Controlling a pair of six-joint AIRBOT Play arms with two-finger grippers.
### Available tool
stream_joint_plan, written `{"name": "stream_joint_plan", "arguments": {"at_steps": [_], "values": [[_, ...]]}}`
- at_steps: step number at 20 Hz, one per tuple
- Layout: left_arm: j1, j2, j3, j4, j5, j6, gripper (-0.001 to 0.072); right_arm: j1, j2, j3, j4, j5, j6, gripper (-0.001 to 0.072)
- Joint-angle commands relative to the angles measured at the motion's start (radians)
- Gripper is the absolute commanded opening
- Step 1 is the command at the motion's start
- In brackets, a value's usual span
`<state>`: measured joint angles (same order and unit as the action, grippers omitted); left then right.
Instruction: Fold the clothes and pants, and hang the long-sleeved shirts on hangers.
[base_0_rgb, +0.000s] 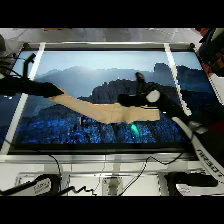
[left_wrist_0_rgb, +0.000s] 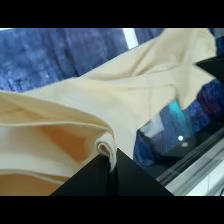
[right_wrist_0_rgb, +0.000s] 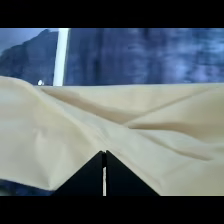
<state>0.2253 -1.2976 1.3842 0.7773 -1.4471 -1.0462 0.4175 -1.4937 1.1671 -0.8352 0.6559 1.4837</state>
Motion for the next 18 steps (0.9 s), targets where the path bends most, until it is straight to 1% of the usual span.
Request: {"name": "stream_joint_plan", "arguments": {"at_steps": [1, 4, 7, 9, 11, 14, 16, 18], "values": [[0.000, 0.167, 0.008, 0.008, -0.040, -0.016, 0.0023, 0.166, -0.137, 0.110, 0.061, 0.015, 0.035, 0.0007], [0.003, 0.233, 0.008, 0.008, 0.024, -0.012, 0.0023, 0.322, -0.251, 0.197, 0.180, 0.069, 0.034, 0.0007], [0.000, 0.227, 0.008, 0.004, 0.077, -0.013, 0.0023, 0.450, -0.283, 0.243, 0.172, 0.071, 0.007, 0.0007], [-0.024, 0.211, 0.006, -0.003, 0.076, -0.013, 0.0023, 0.465, -0.277, 0.253, 0.145, 0.085, -0.034, 0.0007], [-0.074, 0.177, 0.006, -0.003, 0.075, -0.013, 0.0023, 0.423, -0.268, 0.275, 0.025, 0.133, -0.035, 0.0007], [-0.206, 0.097, 0.006, -0.019, 0.094, -0.013, 0.0023, 0.266, -0.224, 0.293, -0.100, 0.278, -0.035, 0.0008], [-0.331, 0.027, 0.006, -0.085, 0.158, -0.013, 0.0023, 0.132, -0.171, 0.293, -0.169, 0.375, -0.035, 0.0007], [-0.478, -0.051, 0.006, -0.155, 0.294, -0.013, 0.0023, -0.018, -0.102, 0.293, -0.257, 0.453, -0.035, 0.0007]]}}
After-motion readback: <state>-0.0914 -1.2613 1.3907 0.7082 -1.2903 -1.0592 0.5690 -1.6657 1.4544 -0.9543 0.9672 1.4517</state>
